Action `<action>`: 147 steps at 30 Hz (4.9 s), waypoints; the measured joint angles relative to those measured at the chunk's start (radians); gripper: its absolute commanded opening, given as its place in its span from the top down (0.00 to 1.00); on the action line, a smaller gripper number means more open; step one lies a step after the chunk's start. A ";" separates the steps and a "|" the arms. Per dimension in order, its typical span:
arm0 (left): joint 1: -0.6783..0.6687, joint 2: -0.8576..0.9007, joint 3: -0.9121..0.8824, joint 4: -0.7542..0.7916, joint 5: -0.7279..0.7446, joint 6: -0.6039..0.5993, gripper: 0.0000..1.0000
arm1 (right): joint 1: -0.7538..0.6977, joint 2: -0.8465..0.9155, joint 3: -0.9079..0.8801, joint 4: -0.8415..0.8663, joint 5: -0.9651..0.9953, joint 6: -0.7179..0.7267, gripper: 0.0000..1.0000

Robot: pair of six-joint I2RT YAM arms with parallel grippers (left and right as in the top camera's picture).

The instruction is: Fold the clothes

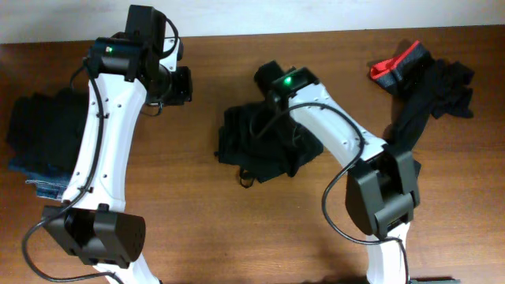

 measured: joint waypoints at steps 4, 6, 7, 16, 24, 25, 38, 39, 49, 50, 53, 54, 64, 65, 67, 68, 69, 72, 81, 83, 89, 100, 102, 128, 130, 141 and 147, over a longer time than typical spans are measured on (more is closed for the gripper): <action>0.000 0.000 0.000 0.008 -0.016 0.000 0.88 | 0.016 0.000 -0.003 -0.002 0.037 0.025 0.96; 0.000 0.000 0.000 0.007 -0.020 0.000 0.88 | 0.009 -0.001 -0.002 -0.018 0.054 0.035 0.96; 0.000 0.000 0.000 0.007 -0.023 0.000 0.88 | 0.006 -0.001 0.001 -0.026 0.061 0.038 0.96; 0.009 0.000 0.000 -0.004 -0.035 0.000 0.88 | -0.139 -0.103 0.107 -0.134 0.294 0.073 0.96; 0.009 0.000 0.000 -0.011 -0.035 0.000 0.88 | -0.107 -0.150 0.158 -0.108 0.250 0.053 0.96; 0.009 0.000 0.000 -0.014 -0.035 0.000 0.88 | -0.096 -0.138 0.158 -0.102 0.241 0.054 0.96; 0.009 0.000 0.000 -0.048 -0.035 0.000 0.88 | -0.147 0.027 0.081 -0.031 0.294 0.124 0.96; 0.009 0.000 0.000 -0.044 -0.035 0.000 0.88 | -0.148 0.027 0.082 -0.031 0.289 0.127 0.96; 0.009 0.000 0.000 -0.014 -0.035 0.000 0.87 | -0.078 0.024 -0.066 0.090 0.184 0.141 0.96; 0.009 0.000 0.000 -0.014 -0.035 0.000 0.87 | -0.066 0.021 -0.117 0.138 0.184 0.138 0.96; 0.009 0.000 0.000 -0.015 -0.035 0.000 0.85 | -0.051 0.010 -0.218 0.235 0.196 0.116 0.93; 0.009 0.000 0.000 -0.015 -0.035 0.000 0.85 | -0.049 -0.002 -0.242 0.259 0.200 0.109 0.92; 0.009 0.000 0.000 -0.010 -0.035 0.000 0.84 | -0.055 -0.036 -0.255 0.214 0.138 0.058 0.48; 0.009 0.000 0.000 -0.010 -0.035 0.000 0.83 | -0.056 -0.036 -0.239 0.184 0.112 0.053 0.40; 0.009 0.000 0.000 -0.011 -0.036 0.000 0.83 | -0.056 -0.035 -0.202 0.122 0.058 0.040 0.26; 0.009 0.000 0.000 -0.010 -0.037 0.000 0.83 | -0.056 -0.035 -0.184 0.098 0.033 0.038 0.22; 0.009 0.000 0.000 -0.010 -0.038 0.000 0.83 | -0.054 -0.036 -0.163 0.074 0.007 0.031 0.22; 0.009 0.000 0.000 -0.008 -0.038 0.000 0.83 | -0.043 -0.038 -0.105 0.030 -0.055 0.027 0.22; 0.009 0.000 0.000 0.012 -0.038 0.000 0.79 | -0.022 -0.072 0.031 -0.034 -0.141 0.021 0.60; 0.009 0.000 0.000 0.016 -0.038 0.000 0.80 | -0.019 -0.076 0.047 -0.049 -0.150 0.019 0.79; 0.009 0.000 0.000 0.021 -0.038 0.000 0.79 | 0.011 -0.076 0.087 -0.091 -0.163 0.018 0.96; 0.009 0.000 0.000 0.034 -0.038 0.000 0.79 | -0.120 -0.145 0.236 -0.101 -0.186 0.099 0.96; 0.009 0.000 0.000 0.035 -0.038 0.000 0.79 | -0.176 -0.150 0.239 -0.106 -0.221 0.105 0.96; 0.009 0.000 0.000 0.050 -0.039 0.000 0.78 | 0.062 -0.134 -0.224 0.122 -0.468 0.117 0.90; 0.009 0.000 0.000 0.046 -0.039 0.000 0.78 | 0.063 -0.133 -0.261 0.142 -0.478 0.130 0.78; 0.009 0.000 0.000 0.038 -0.038 0.000 0.78 | 0.053 -0.143 -0.203 0.076 -0.518 0.080 0.41; 0.009 0.000 0.000 0.039 -0.039 0.000 0.78 | 0.039 -0.246 -0.081 0.020 -0.513 0.055 0.70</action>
